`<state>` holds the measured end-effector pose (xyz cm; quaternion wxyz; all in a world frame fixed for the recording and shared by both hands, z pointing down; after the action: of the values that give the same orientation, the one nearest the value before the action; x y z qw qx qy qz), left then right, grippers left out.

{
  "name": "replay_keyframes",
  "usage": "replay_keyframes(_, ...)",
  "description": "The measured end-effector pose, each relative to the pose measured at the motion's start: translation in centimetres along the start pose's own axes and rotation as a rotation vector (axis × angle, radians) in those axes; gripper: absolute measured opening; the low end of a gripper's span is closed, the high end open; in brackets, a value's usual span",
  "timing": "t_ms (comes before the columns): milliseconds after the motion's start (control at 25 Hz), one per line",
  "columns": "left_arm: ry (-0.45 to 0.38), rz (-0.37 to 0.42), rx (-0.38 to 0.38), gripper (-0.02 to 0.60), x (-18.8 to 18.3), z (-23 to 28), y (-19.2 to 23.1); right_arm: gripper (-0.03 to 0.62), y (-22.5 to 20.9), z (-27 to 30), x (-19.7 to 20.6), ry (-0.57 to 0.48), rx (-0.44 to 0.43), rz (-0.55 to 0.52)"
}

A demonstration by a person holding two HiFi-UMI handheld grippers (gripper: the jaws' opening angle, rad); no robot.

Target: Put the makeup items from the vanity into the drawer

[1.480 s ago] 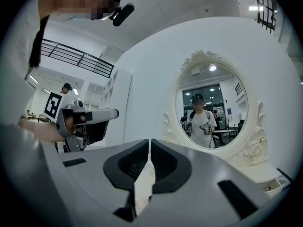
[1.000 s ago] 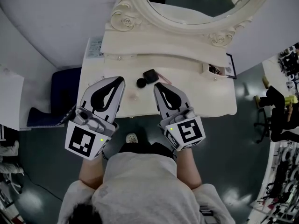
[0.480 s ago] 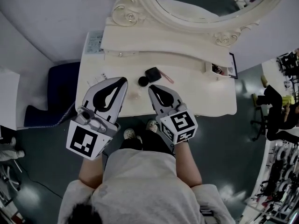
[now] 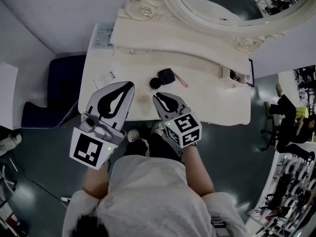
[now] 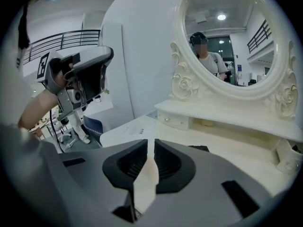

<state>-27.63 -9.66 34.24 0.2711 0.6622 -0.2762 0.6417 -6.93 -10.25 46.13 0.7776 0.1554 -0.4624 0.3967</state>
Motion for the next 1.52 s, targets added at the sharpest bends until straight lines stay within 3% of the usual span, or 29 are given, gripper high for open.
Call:
replay_keyframes(40,0.003,-0.005,-0.006,0.014,0.2,-0.1,0.1,0.036,0.0,0.4,0.4,0.021,-0.011,-0.001)
replay_keyframes(120,0.009,-0.015,-0.02,0.014,0.6,-0.3,0.3,0.114,0.0,1.2,1.1,0.065,-0.034,-0.005)
replay_keyframes(680,0.034,-0.042,-0.092,0.014,1.8,-1.2,1.1,0.224,-0.5,5.9,4.7,0.28,-0.108,-0.102)
replay_keyframes(1040,0.062,-0.052,-0.139,0.014,2.5,-2.1,1.6,0.222,-0.9,7.8,5.5,0.306,-0.068,-0.151)
replay_keyframes(1520,0.07,-0.052,-0.138,0.014,2.5,-1.7,1.4,0.121,-0.4,7.7,5.2,0.294,-0.021,-0.17)
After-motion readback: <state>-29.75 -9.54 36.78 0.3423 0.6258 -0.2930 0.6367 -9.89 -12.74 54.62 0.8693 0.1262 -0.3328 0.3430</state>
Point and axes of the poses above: the fingertips, and each gripper's own axes: z forward along the fingers, y to its left, x out of its underside, the point moved 9 cm from there along -z, backward along the fingers, and after that the axes turned 1 degree about -x, right-handed, at the moved point
